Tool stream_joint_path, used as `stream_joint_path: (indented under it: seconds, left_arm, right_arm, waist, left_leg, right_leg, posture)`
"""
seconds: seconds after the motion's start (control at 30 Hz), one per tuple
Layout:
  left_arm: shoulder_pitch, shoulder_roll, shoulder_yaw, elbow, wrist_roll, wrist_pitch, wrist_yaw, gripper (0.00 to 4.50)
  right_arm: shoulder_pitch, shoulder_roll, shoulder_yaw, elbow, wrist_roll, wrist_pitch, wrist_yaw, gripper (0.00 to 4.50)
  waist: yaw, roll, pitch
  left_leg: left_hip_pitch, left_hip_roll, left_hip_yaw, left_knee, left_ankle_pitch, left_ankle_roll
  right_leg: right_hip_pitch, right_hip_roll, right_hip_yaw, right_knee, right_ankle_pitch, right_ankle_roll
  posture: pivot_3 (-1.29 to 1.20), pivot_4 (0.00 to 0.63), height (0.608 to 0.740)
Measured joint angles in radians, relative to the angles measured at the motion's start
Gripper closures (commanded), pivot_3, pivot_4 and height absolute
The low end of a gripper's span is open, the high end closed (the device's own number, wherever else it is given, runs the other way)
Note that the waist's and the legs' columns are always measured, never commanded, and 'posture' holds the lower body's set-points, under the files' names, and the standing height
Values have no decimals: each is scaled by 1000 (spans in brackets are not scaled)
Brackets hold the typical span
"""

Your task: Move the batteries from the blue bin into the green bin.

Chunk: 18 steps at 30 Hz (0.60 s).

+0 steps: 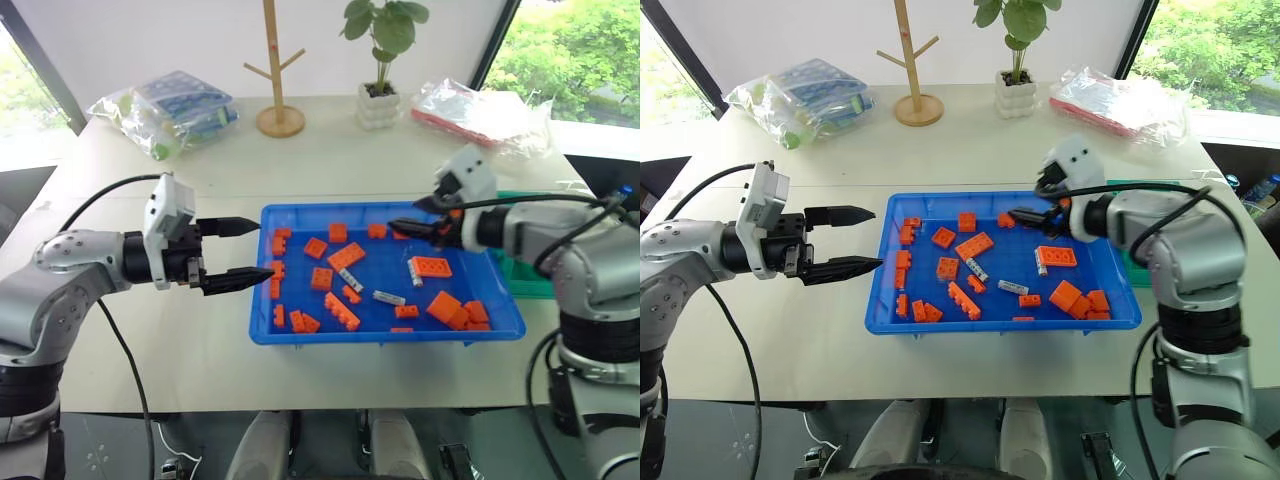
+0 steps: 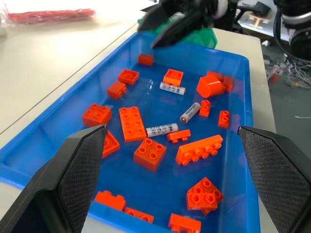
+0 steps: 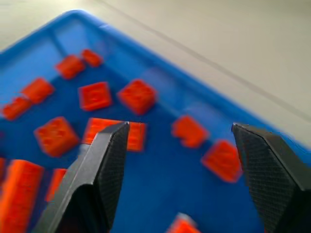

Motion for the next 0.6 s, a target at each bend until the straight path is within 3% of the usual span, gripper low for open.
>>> stream_joint_path:
  seconds: [0.4,0.6]
  left_arm:
    - [-1,0,0,1,1,0,2,0]
    - [-1,5,3,1,1,0,2,0]
  right_arm:
    - [57,176,145,36,14,78,-139,1069]
    - [86,193,181,53,14,67,-163,1069]
  waist:
    - [-4,0,0]
    - [-6,0,0]
  left_leg:
    - [0,0,0,0,0,0]
    - [1,0,0,0,0,0]
  right_leg:
    - [-1,1,0,1,0,0]
    - [0,1,0,1,0,0]
  posture:
    - [0,150,693]
    - [0,150,693]
